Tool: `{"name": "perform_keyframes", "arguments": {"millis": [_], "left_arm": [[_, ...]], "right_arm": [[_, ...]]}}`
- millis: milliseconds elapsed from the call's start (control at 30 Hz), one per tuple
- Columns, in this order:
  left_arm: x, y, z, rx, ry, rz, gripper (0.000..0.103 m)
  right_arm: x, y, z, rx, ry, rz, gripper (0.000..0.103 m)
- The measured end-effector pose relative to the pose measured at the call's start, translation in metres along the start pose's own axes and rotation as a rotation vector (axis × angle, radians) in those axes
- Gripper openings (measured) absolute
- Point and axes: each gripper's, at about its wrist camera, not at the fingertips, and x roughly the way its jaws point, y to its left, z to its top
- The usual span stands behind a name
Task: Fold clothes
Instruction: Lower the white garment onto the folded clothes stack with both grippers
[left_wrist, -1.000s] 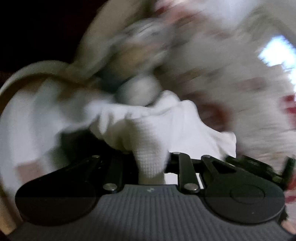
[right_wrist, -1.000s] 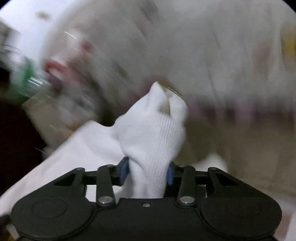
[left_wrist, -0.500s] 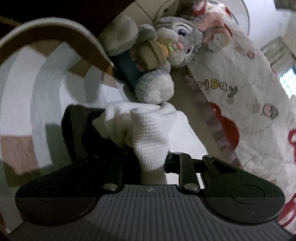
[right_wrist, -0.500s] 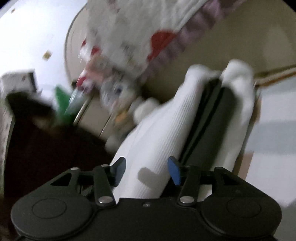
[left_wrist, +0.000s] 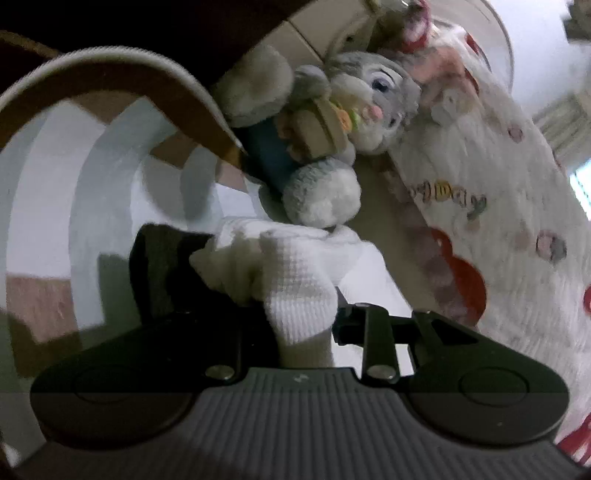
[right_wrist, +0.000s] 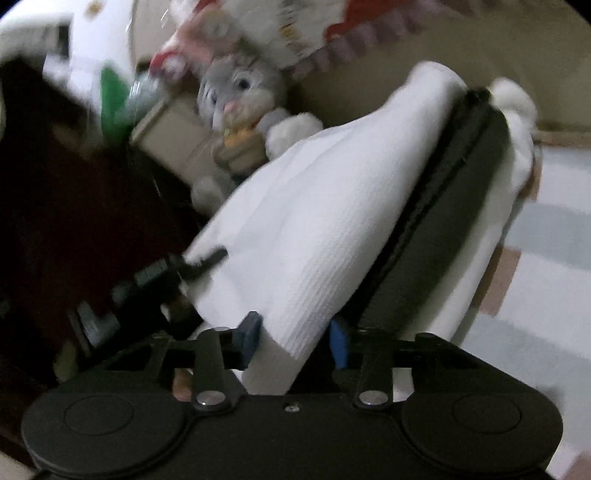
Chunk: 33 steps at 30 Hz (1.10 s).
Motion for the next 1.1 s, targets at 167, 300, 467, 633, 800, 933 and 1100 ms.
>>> {"name": "perform_keyframes", "arguments": {"millis": [167, 300, 467, 633, 800, 933, 1100], "left_arm": [[-0.007, -0.023, 0.002, 0.174, -0.008, 0.011, 0.016], [-0.030, -0.045, 0.012, 0.253, -0.056, -0.039, 0.016], [-0.027, -0.046, 0.012, 0.352, -0.054, 0.088, 0.019], [-0.013, -0.004, 0.016, 0.162, -0.040, 0.156, 0.023], [-0.020, 0.000, 0.020, 0.129, -0.095, 0.195, 0.023], [-0.032, -0.003, 0.018, 0.116, -0.208, 0.262, 0.023], [-0.046, -0.014, 0.023, 0.222, -0.292, 0.389, 0.019]], "right_arm": [[-0.006, 0.042, 0.000, -0.271, -0.024, -0.135, 0.020], [-0.018, 0.037, 0.019, -0.138, -0.033, 0.049, 0.018], [-0.012, 0.024, 0.009, 0.017, 0.034, 0.191, 0.018], [0.016, 0.016, -0.032, 0.047, 0.127, 0.168, 0.016], [0.030, 0.021, -0.038, 0.024, 0.139, 0.183, 0.016], [0.031, 0.019, -0.034, 0.004, 0.157, 0.191, 0.016], [0.037, 0.007, -0.033, 0.033, 0.174, 0.194, 0.016]]}}
